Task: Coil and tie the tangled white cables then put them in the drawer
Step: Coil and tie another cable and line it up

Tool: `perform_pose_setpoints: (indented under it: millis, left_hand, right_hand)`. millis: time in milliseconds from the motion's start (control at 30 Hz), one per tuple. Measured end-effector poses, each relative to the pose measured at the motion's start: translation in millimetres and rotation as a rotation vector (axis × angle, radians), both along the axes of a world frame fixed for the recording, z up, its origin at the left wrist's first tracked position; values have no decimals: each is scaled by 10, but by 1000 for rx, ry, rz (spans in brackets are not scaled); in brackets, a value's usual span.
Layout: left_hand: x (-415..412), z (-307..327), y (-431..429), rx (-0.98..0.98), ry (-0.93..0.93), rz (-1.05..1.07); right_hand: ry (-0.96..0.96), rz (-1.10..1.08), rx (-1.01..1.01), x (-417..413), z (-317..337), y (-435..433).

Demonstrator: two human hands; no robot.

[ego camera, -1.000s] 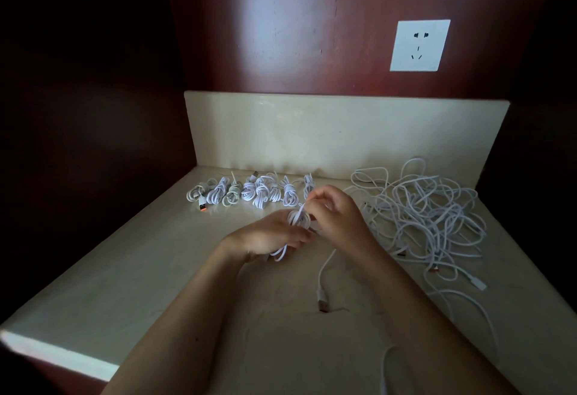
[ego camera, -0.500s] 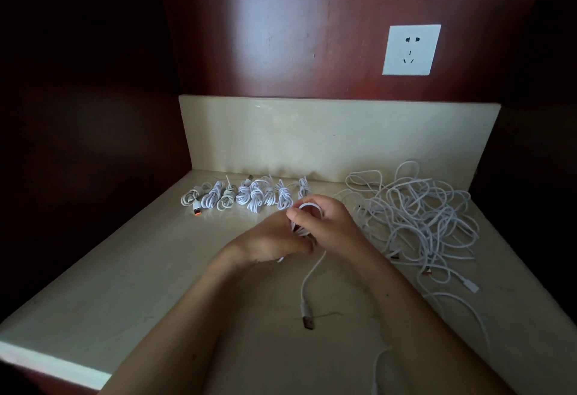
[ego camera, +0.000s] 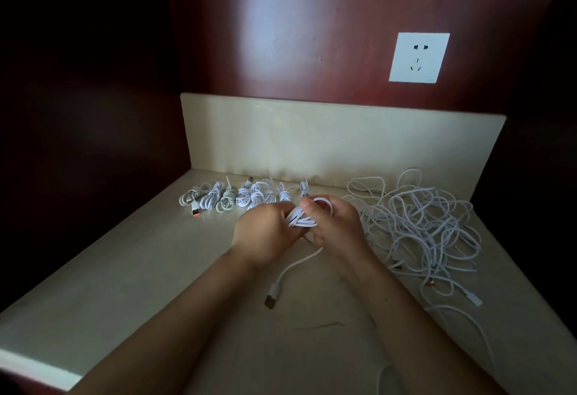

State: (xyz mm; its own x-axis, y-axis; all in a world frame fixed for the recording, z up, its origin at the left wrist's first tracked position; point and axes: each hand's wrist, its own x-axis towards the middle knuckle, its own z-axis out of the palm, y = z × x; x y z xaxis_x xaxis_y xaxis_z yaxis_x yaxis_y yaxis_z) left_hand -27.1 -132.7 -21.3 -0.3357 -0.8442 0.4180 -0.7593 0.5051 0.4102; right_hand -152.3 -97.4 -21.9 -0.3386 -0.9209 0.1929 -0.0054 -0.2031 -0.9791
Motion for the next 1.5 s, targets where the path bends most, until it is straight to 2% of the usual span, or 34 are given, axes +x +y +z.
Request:
perform_pose_setpoints:
  millis: [100, 200, 233, 333, 400, 600, 667, 900, 1100, 1200, 1267, 1400, 1500]
  left_hand:
    - [6, 42, 34, 4, 146, 18]
    - [4, 11, 92, 85, 228, -7]
    - [22, -7, 91, 149, 298, -61]
    - [75, -92, 21, 306, 700, -270]
    - [65, -155, -63, 297, 831, -241]
    - [48, -231, -202, 246, 776, -190]
    - [65, -237, -223, 236, 777, -203]
    - [154, -136, -201, 167, 742, -370]
    - [125, -110, -140, 280, 776, -544]
    - [88, -90, -86, 320, 798, -571]
    - [94, -46, -76, 290, 853, -543]
    - [138, -19, -148, 260, 1033, -441]
    - [173, -42, -223, 210, 1074, -310]
  right_hand:
    - [-98, 54, -3, 22, 58, 24]
    - [-193, 107, 33, 9, 98, 77]
    - [-205, 120, 36, -3, 83, 76]
    - [-197, 131, 7, -5, 39, 55]
    - [-167, 132, -15, 25, 22, 54]
    - [-48, 76, -27, 77, -21, 42]
    - [48, 52, -21, 60, -35, 22]
    - [246, 38, -62, -19, 23, 101]
    - [184, 74, -11, -2, 45, 125]
    - [62, 174, 66, 14, 54, 127]
    - [51, 209, 109, 33, 34, 114]
    - [205, 216, 76, 131, -25, 96]
    - [455, 265, 21, 187, -73, 91]
